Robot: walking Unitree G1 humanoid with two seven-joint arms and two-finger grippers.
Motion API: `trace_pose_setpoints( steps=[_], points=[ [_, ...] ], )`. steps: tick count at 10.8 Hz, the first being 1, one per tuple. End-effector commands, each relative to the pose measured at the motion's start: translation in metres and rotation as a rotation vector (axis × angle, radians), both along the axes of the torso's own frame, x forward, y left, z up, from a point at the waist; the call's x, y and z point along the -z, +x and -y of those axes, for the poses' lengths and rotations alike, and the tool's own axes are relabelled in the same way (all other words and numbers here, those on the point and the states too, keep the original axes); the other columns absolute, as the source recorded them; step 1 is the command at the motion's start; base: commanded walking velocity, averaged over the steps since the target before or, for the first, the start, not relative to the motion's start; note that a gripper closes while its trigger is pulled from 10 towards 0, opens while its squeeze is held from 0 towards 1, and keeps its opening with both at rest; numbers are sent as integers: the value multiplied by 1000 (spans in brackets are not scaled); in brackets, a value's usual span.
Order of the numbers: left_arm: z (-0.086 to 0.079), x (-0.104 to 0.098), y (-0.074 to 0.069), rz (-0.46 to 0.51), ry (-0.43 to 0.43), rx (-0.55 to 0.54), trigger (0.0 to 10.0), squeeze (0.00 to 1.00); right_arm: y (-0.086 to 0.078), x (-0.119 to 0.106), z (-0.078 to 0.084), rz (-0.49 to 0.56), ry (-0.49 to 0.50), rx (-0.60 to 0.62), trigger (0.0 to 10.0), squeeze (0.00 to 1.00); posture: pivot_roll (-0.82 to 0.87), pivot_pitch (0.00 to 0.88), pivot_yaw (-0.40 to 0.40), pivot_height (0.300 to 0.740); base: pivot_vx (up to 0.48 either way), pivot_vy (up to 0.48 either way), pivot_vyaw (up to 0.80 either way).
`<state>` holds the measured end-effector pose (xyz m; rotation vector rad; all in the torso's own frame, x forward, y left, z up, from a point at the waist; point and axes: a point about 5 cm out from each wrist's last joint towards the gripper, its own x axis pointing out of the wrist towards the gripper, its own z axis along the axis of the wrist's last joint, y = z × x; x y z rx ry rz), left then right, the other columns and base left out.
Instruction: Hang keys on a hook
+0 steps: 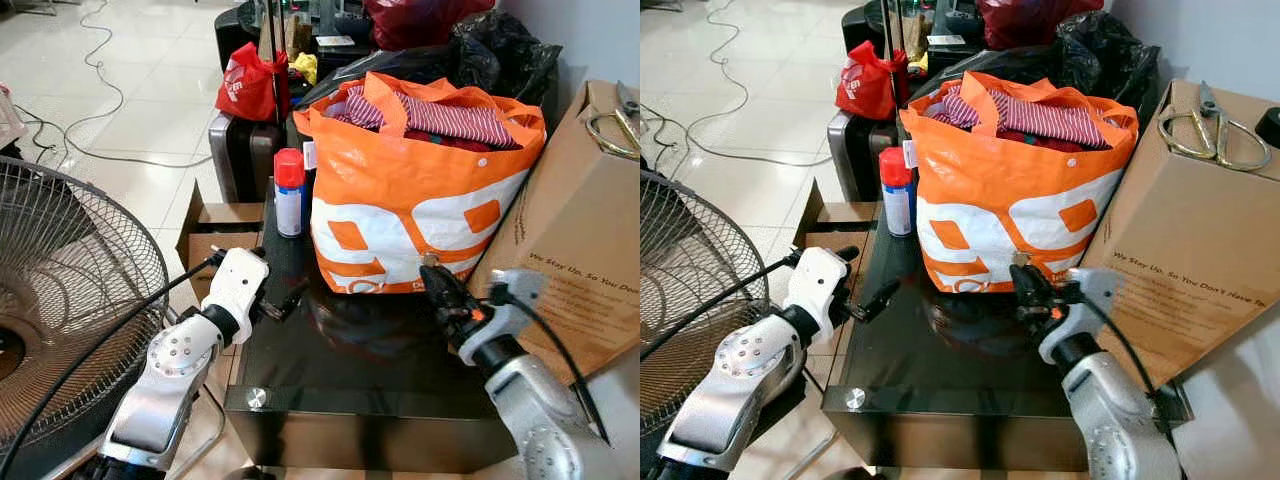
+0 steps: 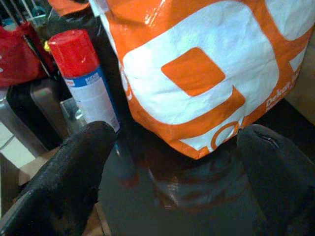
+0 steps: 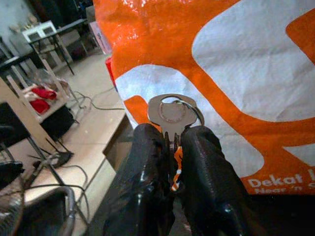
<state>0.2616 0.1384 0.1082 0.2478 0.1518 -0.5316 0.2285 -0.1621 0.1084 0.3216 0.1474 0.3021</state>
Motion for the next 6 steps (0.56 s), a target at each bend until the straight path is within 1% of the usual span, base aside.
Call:
trace_pose_setpoints(
  steps=[1,2,6],
  points=[
    [2,-2,2,17,9,-4,10000,0,3,-2,2,18,-39,17,10000,0,-70,0,13,740,0,0,0],
    [2,-2,2,17,6,-11,10000,0,5,-4,2,26,-45,27,10000,0,-68,0,11,740,0,0,0],
    [0,-2,4,28,2,-39,10000,0,11,-7,3,49,-73,59,10000,0,-62,0,-4,740,-243,0,0]
  ],
)
